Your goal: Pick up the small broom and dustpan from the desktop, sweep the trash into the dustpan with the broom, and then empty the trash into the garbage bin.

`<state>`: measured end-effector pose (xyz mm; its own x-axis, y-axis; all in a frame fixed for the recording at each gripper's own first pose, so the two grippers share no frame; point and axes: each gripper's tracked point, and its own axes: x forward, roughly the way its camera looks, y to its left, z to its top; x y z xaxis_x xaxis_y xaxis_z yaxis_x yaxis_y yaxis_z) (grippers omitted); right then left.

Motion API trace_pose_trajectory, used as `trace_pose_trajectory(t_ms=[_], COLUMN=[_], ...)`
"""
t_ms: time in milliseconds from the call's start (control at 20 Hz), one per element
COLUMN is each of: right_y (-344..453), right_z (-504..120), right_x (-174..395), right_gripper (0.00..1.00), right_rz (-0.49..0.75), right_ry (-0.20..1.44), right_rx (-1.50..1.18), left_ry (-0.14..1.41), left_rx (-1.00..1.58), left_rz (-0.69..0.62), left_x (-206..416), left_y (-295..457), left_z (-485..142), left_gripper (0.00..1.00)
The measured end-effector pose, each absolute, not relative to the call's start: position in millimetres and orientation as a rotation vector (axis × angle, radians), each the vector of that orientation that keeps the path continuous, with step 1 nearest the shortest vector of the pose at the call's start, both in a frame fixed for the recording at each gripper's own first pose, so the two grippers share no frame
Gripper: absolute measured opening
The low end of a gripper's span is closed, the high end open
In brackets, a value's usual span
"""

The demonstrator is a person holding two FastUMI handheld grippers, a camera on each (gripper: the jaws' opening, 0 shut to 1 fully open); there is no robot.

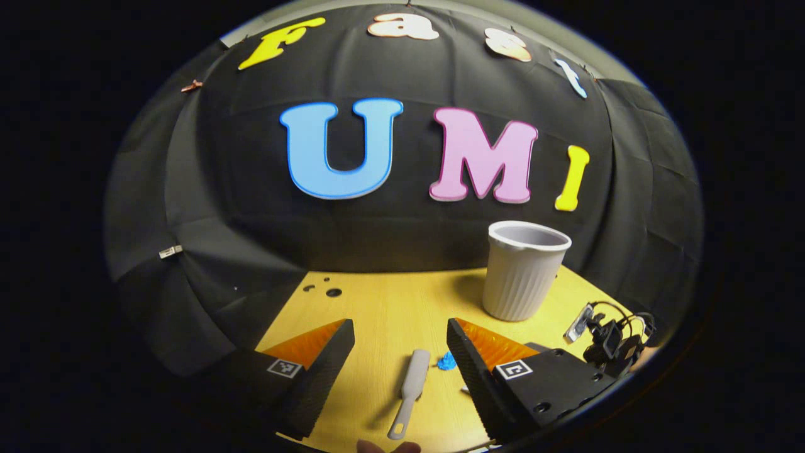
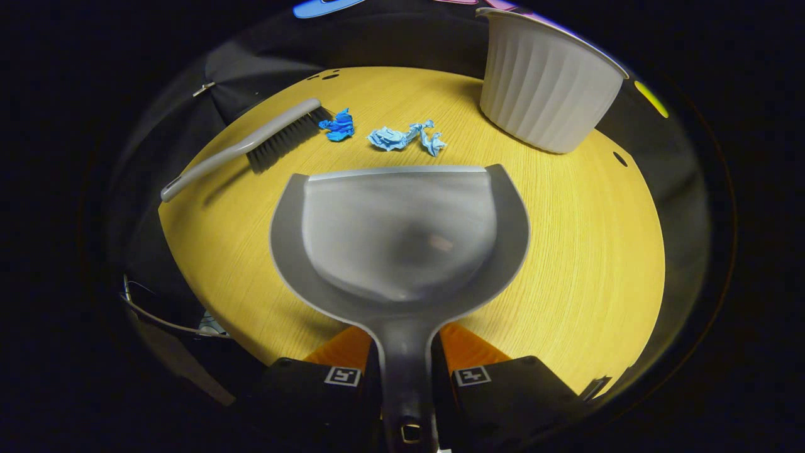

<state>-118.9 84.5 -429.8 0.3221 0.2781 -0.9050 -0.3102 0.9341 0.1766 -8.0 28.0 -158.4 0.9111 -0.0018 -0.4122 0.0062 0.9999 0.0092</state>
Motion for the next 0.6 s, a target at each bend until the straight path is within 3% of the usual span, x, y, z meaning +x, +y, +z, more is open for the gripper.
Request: trace_pose_trajectory(t_ms=[450, 600], right_y=[74, 69], right_z=[-415, -409], right_x=[-121, -118], right_gripper=[0.38, 0.38], right_rz=[0.456, 0.482], right_ry=[1.132, 1.117], right_rx=[-0.08, -0.091], left_ry=[0.938, 1.052], left_rx=[0.073, 0.081], left_rz=[-0.133, -0.147], left_x=[-34, -35], left_y=[9, 6], left_z=[-292, -329], left_gripper=[0.94, 0.88])
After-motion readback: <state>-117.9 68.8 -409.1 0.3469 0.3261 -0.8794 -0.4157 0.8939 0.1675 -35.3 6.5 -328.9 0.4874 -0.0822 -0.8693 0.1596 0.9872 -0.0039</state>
